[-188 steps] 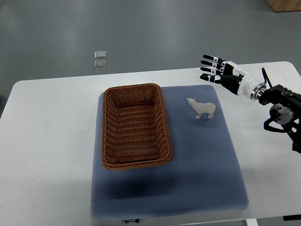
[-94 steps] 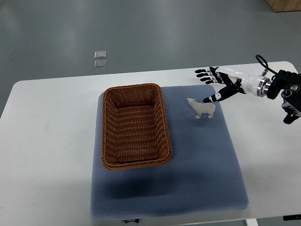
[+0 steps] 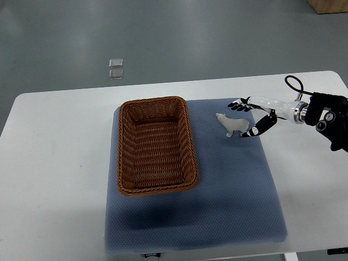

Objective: Place white bear in brown basket with right hand
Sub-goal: 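Close the right hand fingers around the white polar bear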

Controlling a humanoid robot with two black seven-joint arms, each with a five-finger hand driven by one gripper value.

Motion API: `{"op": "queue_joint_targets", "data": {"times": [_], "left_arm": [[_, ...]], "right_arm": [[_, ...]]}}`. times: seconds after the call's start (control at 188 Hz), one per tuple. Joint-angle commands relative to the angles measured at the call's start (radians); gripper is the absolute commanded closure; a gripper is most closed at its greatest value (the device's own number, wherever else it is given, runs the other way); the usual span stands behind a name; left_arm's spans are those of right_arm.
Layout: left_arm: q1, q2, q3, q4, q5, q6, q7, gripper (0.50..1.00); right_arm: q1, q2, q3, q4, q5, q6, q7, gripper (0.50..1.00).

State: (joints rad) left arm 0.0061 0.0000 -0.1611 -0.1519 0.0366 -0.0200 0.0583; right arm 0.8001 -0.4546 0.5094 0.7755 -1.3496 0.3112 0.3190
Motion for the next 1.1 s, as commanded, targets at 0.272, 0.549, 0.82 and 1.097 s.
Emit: {"op": "queue_joint_targets", "data": {"times": [0.272, 0.549, 0.82, 1.097], "left_arm": [[0.0, 0.0, 0.0, 0.0, 0.0, 0.0, 0.0, 0.5], [0.0, 0.0, 0.002, 0.0, 0.0, 0.0, 0.0, 0.5], [0.0, 0.0, 0.0, 0.0, 0.0, 0.0, 0.0, 0.5], [0.0, 0.0, 0.002, 0.0, 0.0, 0.0, 0.0, 0.5]], "right_arm": [[-0.001, 0.002, -0.023, 0.034, -0.043, -0.027, -0.014, 0.691], [-0.001, 0.002, -0.038, 0.039, -0.083, -0.05, -0.018, 0.74], [-0.001, 0.001, -0.042, 0.039, -0.106, -0.067, -0.044, 0.928], [0.005, 0.001, -0.046, 0.041, -0.121, -0.115, -0.043, 1.0]]}}
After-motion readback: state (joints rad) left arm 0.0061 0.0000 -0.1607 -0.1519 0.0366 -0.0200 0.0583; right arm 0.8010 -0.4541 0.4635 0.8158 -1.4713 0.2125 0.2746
